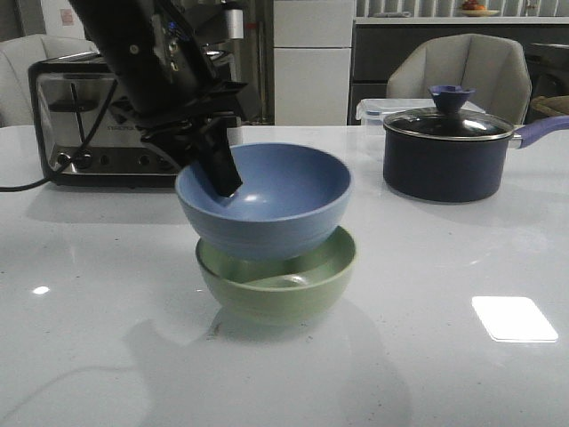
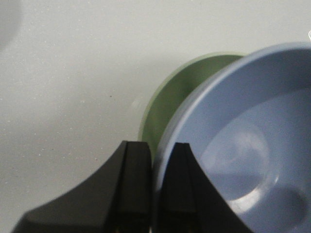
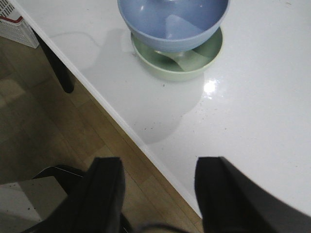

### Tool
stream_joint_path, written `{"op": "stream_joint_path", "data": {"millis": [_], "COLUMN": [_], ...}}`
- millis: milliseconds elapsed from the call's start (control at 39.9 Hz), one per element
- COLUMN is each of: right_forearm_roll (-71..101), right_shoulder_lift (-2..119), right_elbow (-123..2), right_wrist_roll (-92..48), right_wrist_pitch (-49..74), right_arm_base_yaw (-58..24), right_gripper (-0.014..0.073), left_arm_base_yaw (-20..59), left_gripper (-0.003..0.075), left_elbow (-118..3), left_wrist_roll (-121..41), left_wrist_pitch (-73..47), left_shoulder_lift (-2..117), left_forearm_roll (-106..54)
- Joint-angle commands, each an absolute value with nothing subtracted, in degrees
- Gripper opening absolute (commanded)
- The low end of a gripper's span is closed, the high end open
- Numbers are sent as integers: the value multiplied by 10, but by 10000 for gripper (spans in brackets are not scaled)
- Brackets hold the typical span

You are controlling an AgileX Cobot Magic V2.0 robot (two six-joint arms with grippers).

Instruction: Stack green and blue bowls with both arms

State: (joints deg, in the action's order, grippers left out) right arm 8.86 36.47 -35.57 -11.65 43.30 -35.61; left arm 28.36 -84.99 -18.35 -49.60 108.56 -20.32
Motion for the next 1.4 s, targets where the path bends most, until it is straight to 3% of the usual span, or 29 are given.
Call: {"op": "stream_joint_path", "data": {"millis": [0, 125, 275, 376, 726, 1377], "right_forearm_roll": [90, 90, 90, 90, 90, 90], "right_shoulder_lift": [363, 363, 363, 363, 363, 363], "right_elbow": [-371, -371, -371, -371, -371, -371], "right_wrist_roll": [-117, -117, -117, -117, -117, -117], "right_wrist_pitch": [400, 400, 400, 400, 400, 400], "right_arm_base_yaw": [-357, -357, -357, -357, -357, -357], "right_gripper": [452, 452, 452, 452, 452, 452], "left_arm_base_yaw": [288, 288, 288, 287, 287, 287], "left_gripper": [104, 186, 361, 420, 424, 424], "left_elbow": [-868, -869, -869, -870, -865, -517], "left_wrist_roll": [-182, -182, -182, -182, -182, -202], "left_wrist_pitch": [-469, -469, -469, -470, -502, -443], "left_shoulder_lift": [1069, 1081, 1084, 1084, 977, 477], "left_forearm_roll": [-235, -241, -241, -241, -209, -175]}}
